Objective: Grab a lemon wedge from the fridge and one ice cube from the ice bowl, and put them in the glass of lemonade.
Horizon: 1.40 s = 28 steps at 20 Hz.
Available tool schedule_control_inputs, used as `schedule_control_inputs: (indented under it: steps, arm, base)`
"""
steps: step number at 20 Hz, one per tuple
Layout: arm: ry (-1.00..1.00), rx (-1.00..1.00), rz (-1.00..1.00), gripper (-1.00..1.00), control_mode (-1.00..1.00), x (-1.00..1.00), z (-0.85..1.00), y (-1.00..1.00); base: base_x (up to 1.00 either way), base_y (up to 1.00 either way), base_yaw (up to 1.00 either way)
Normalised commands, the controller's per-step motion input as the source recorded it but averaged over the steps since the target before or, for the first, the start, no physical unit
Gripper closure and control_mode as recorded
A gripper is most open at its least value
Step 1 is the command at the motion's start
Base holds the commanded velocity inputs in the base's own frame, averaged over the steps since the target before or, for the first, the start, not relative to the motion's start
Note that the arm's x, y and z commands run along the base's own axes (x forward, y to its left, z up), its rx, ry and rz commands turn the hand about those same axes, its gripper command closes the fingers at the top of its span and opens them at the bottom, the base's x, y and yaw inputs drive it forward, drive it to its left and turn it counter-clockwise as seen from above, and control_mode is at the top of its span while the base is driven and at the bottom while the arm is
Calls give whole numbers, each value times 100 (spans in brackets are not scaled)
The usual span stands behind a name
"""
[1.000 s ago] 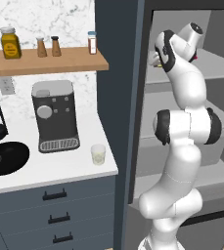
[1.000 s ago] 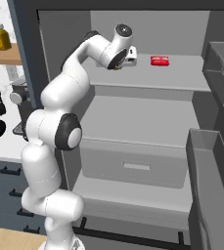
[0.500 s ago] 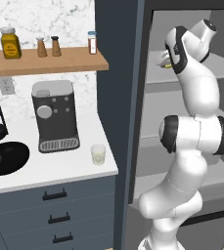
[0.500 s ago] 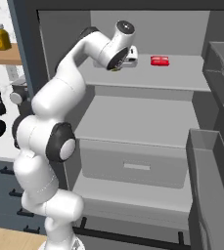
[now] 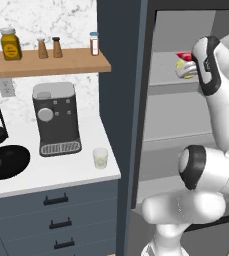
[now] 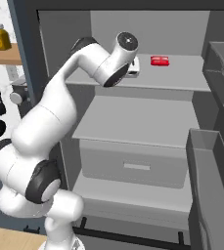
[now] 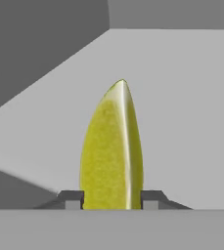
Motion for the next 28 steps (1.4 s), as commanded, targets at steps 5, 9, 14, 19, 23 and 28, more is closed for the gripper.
schedule_control_inputs:
  steps: [5,9,14,19,23,28]
  arm:
    - [-1,0,0,100,-100,-100,0,9]
    - [0,0,-13,100,-100,-100,-1,2]
    - [20,0,-32,100,-100,-100,-25,0]
    - [44,0,-36,100,-100,-100,-34,0]
    - [32,0,-26,100,-100,-94,-47,0]
    - [12,1,-11,100,-100,-48,-41,0]
  base:
    - [0,0,0]
    - [0,0,0]
    - [0,0,0]
    - [0,0,0]
    - [0,0,0]
    - [0,0,0]
